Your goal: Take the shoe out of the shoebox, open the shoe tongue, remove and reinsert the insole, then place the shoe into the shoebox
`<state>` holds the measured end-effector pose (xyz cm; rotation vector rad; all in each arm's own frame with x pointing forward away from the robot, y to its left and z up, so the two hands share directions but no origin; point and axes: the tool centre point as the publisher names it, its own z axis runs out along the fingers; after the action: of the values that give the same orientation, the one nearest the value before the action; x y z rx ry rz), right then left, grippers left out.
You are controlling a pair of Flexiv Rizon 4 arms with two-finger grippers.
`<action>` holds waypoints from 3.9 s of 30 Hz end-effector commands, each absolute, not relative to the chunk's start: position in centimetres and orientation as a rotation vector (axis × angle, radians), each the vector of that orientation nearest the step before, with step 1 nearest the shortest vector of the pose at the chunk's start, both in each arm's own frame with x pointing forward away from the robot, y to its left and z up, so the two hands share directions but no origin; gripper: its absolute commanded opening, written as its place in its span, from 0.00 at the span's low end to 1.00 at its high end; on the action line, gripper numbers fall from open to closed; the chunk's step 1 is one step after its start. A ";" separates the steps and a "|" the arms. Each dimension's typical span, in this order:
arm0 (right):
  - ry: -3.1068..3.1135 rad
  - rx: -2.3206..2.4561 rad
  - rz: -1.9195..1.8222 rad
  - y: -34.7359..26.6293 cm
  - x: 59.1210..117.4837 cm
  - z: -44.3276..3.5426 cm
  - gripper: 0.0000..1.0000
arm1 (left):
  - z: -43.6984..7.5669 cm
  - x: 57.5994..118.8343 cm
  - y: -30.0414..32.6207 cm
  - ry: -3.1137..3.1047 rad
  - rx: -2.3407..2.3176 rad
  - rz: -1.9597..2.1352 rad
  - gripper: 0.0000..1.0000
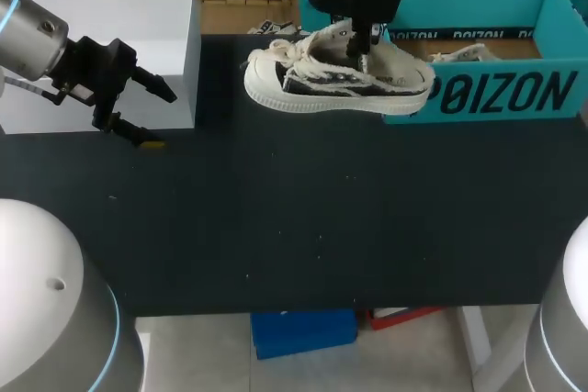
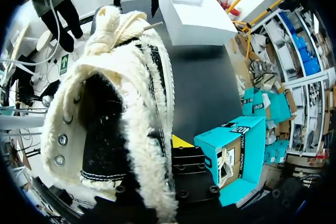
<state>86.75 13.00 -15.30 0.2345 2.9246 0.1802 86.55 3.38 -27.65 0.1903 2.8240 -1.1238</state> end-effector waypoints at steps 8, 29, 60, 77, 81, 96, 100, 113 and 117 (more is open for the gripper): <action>2.945 -0.017 0.087 11.3 90.6 -16.5 0.00 | -27.7 86.5 3.4 2.824 0.189 -1.119 1.00; 2.923 -0.188 -0.013 0.6 101.5 -18.1 0.00 | -27.7 86.5 3.4 2.824 0.189 -1.119 1.00; 2.835 -0.176 -0.104 -3.5 106.8 -17.4 0.00 | -27.7 86.5 3.4 2.824 0.189 -1.119 1.00; 2.835 -0.199 -0.003 -8.5 115.3 -19.6 0.00 | -27.7 86.5 3.4 2.824 0.189 -1.119 1.00; 2.842 -0.218 0.006 -9.8 116.8 -20.5 0.00 | -27.7 86.5 3.4 2.824 0.189 -1.119 1.00; 2.893 -0.188 -0.007 -15.2 121.6 -23.6 0.00 | -27.7 86.5 3.4 2.824 0.189 -1.119 1.00; 2.901 -0.192 -0.020 -16.1 122.9 -24.8 0.00 | -27.7 86.5 3.4 2.824 0.189 -1.119 1.00; 2.953 -0.168 0.015 -17.0 124.7 -29.8 0.00 | -27.7 86.5 3.4 2.824 0.189 -1.119 1.00; 2.966 -0.134 0.029 -17.5 125.0 -31.2 0.00 | -27.7 86.5 3.4 2.824 0.189 -1.119 1.00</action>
<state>123.55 -17.27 -29.97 -0.1336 2.9378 0.0156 86.55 3.38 -27.65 0.1903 2.8239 -1.1238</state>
